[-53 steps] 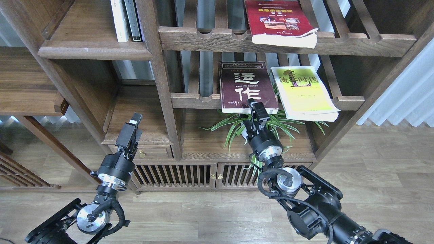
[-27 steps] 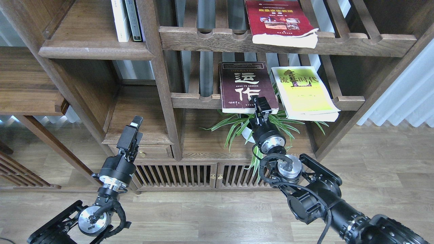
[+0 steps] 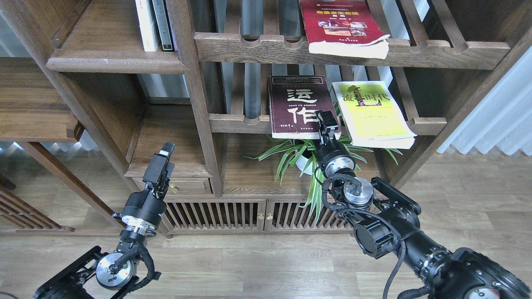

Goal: Organize books on shelf
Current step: 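Push the right gripper against the maroon book's lower edge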

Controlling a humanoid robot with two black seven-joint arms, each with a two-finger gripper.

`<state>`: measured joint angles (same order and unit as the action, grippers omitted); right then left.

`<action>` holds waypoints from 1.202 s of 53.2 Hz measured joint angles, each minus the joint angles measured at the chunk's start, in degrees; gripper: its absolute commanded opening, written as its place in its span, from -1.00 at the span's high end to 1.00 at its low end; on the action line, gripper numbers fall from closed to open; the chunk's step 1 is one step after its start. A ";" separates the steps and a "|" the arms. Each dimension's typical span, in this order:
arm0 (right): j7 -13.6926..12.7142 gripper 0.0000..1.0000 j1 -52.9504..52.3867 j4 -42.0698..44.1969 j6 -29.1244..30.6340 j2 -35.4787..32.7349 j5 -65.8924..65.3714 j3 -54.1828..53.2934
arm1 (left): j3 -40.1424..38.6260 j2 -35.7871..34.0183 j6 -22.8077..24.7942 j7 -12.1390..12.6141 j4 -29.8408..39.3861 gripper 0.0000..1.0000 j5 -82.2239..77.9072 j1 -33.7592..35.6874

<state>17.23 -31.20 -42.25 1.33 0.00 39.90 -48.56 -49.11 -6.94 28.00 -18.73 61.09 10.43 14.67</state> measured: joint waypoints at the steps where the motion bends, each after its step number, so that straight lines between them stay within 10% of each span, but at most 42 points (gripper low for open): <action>1: 0.00 -0.85 -0.01 0.08 -0.39 0.00 0.01 0.00 | 0.00 0.00 0.00 0.00 -0.11 -1.00 0.00 0.00; 30: 0.03 -0.64 -0.66 0.07 -0.91 0.00 0.24 -0.03 | 0.16 0.08 0.00 -0.44 -1.25 -1.00 0.03 0.00; 48: 0.60 0.45 -0.39 -0.12 6.91 0.00 -0.20 0.15 | -0.01 0.09 0.00 -0.44 -1.63 -1.00 0.00 -0.25; 64: 0.64 0.90 0.73 0.08 10.50 0.00 -0.45 0.86 | -0.04 0.09 0.00 -0.36 -1.81 -1.00 0.00 -1.12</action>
<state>17.87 -30.47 -42.17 11.83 0.00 39.46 -47.70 -49.15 -6.85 28.00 -19.09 59.28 10.43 13.56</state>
